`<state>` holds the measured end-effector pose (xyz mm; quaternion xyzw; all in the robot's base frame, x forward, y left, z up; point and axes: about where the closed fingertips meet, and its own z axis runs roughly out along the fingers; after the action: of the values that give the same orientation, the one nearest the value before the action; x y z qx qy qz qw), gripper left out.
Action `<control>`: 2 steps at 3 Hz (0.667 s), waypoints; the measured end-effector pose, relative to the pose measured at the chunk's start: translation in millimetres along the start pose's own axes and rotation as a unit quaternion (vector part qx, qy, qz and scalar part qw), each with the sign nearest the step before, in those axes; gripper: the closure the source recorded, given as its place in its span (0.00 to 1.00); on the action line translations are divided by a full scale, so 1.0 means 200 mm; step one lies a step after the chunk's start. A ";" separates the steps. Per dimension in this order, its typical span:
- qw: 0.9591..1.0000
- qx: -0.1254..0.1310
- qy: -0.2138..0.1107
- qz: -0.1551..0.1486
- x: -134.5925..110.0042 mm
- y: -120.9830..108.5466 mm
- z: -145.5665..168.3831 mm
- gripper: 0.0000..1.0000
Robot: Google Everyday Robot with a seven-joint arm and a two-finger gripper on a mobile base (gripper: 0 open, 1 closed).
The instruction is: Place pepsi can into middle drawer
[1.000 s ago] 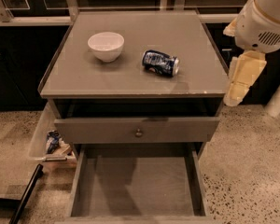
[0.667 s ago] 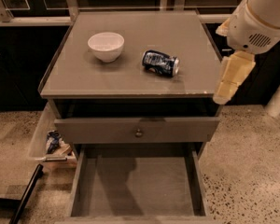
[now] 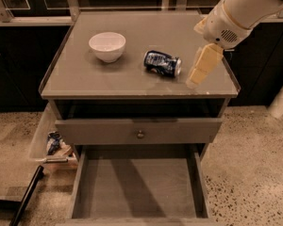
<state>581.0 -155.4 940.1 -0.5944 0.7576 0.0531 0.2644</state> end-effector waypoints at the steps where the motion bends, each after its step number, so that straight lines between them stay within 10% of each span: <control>1: 0.998 -0.013 -0.053 0.014 -0.02 -0.13 0.13 0.00; 2: 0.995 -0.017 -0.097 0.030 -0.04 -0.21 0.23 0.00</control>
Offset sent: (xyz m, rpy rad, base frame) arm 0.0851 0.0153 -0.0365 0.3217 -0.0213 -0.0011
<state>637.2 -142.3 913.4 -0.5681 0.7447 0.1311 0.3248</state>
